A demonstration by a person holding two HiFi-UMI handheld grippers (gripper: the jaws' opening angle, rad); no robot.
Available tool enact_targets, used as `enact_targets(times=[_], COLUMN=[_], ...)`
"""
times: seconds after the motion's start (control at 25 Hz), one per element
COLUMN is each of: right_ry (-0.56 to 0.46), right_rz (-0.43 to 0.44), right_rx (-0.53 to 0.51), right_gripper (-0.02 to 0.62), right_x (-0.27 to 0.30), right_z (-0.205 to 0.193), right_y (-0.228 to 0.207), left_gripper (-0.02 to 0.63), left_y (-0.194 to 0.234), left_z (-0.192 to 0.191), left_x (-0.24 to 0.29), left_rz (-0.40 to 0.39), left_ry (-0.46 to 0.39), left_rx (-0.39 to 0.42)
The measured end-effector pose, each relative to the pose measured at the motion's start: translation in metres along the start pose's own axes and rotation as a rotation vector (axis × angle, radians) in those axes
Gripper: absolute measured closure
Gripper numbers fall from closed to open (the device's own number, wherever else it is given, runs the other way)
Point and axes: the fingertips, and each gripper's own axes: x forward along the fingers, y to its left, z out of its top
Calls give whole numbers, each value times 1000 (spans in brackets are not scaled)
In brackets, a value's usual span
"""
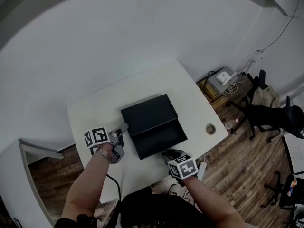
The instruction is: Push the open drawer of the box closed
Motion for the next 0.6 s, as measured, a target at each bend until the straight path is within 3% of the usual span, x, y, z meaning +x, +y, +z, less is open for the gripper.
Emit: enact_targets(times=[0.6], right_ry=[-6], right_rz=[-6], right_rx=[11], right_gripper=[526], right_x=[10], right_z=[18], right_y=[-4], left_gripper=[509], left_y=[0], left_z=[0], left_x=[0], left_rz=[-7], left_ry=[-13], left_rx=[-8])
